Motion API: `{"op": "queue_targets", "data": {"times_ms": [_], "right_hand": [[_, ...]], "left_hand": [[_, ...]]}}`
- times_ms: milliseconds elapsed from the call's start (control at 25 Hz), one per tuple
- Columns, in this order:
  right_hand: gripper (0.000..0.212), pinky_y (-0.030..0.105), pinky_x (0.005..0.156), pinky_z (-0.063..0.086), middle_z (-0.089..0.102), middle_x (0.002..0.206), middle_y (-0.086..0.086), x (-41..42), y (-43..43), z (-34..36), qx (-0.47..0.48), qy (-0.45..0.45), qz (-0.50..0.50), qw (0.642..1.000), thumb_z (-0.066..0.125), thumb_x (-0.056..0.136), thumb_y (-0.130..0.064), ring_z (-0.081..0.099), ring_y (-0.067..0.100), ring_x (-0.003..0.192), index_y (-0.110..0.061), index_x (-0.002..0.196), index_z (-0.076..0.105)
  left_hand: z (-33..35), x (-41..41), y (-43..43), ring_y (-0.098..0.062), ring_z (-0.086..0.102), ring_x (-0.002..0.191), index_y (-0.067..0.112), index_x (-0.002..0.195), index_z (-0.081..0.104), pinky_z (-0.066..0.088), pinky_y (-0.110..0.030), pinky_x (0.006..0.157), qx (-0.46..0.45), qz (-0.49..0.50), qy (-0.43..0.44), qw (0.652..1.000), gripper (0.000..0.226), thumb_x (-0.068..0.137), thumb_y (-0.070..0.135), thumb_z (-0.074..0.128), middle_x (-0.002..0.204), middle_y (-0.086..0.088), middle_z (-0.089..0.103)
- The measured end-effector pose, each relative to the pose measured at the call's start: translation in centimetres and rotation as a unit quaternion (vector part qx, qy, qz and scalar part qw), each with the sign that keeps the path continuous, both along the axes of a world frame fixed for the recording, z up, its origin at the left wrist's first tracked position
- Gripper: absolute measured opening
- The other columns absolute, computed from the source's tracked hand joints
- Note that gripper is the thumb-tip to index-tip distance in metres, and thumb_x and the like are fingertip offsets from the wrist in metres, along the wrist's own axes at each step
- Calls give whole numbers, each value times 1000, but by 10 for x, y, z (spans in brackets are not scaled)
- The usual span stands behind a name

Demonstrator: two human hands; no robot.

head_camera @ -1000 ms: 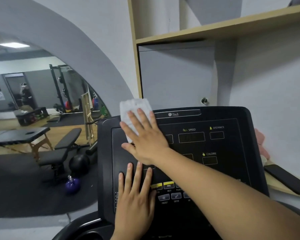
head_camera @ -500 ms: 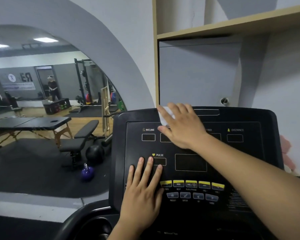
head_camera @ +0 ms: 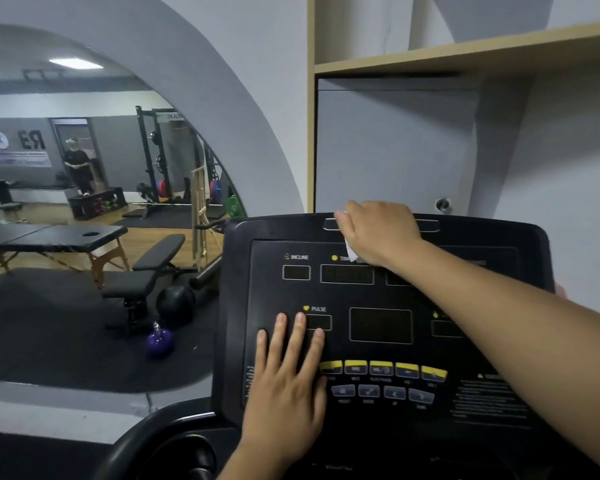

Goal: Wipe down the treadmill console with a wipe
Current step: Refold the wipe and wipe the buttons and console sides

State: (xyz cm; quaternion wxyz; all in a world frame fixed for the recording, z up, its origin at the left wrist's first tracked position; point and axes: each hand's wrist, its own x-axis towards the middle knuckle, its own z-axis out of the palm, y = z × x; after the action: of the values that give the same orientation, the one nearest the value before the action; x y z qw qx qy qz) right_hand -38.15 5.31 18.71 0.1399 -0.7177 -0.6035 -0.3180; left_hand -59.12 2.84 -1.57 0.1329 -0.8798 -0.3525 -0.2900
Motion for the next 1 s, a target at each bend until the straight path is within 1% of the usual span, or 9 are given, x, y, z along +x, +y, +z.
{"op": "queue_targets", "data": {"times_ms": [80,160,280,400,520,640,720,880,1000], "right_hand": [[48,34,60,34,66,88,8,-32,23,-7,22,-11,28,999,24,99,-49,58,29,75,-16,96,59],[52,37,65,31,66,94,9,-76,47,-11,21,-24,51,998,26,96,-55,59,31,85,-16,100,60],[54,40,73,32,62,107,9,-137,74,-18,-1,-62,92,994,26,95,-59,54,28,95,-19,111,59],[50,41,81,34,59,116,8,-155,82,-26,-17,-108,124,986,28,96,-56,50,27,103,-23,118,59],[49,40,78,36,61,112,9,-132,73,-20,-5,-92,128,987,30,96,-55,54,28,99,-20,120,55],[49,37,69,33,65,98,9,-82,49,-17,34,-76,85,993,33,94,-56,58,31,89,-17,108,59],[49,36,66,30,65,90,8,-39,24,-17,46,-64,50,996,30,93,-55,58,31,82,-17,102,60],[50,37,68,36,64,84,6,45,-31,-20,70,-20,-26,997,25,95,-53,56,29,78,-16,95,59],[50,40,72,39,64,87,9,93,-65,-25,89,6,-82,993,24,96,-50,56,31,82,-14,93,59]], "left_hand": [[1,1,0,-37,11,152,19,152,35,15,-57,116,-7,8,10,1000,68,89,40,49,165,-11,16],[2,2,0,-38,11,152,19,152,34,14,-57,116,-7,9,17,1000,68,89,40,49,165,-11,16],[4,-2,1,-36,9,152,21,154,32,14,-56,116,-10,3,25,1000,67,91,40,46,165,-10,17],[6,-5,1,-35,8,153,22,154,30,16,-54,115,-10,3,33,999,66,93,42,45,165,-8,19],[7,-8,1,-35,14,152,23,154,31,18,-53,115,6,9,38,999,67,92,44,47,164,-9,20],[8,-10,0,-36,19,150,21,152,35,20,-52,114,15,2,34,999,67,91,45,48,163,-10,22],[8,-10,-1,-38,25,148,19,148,43,23,-53,113,29,-10,20,999,64,90,43,48,161,-12,30],[26,-5,8,-42,49,129,17,130,62,38,-54,102,60,-12,-23,998,50,88,42,51,142,-14,53],[31,8,12,-41,47,129,14,128,62,37,-55,102,71,6,-44,996,48,90,40,48,139,-15,54]]}}
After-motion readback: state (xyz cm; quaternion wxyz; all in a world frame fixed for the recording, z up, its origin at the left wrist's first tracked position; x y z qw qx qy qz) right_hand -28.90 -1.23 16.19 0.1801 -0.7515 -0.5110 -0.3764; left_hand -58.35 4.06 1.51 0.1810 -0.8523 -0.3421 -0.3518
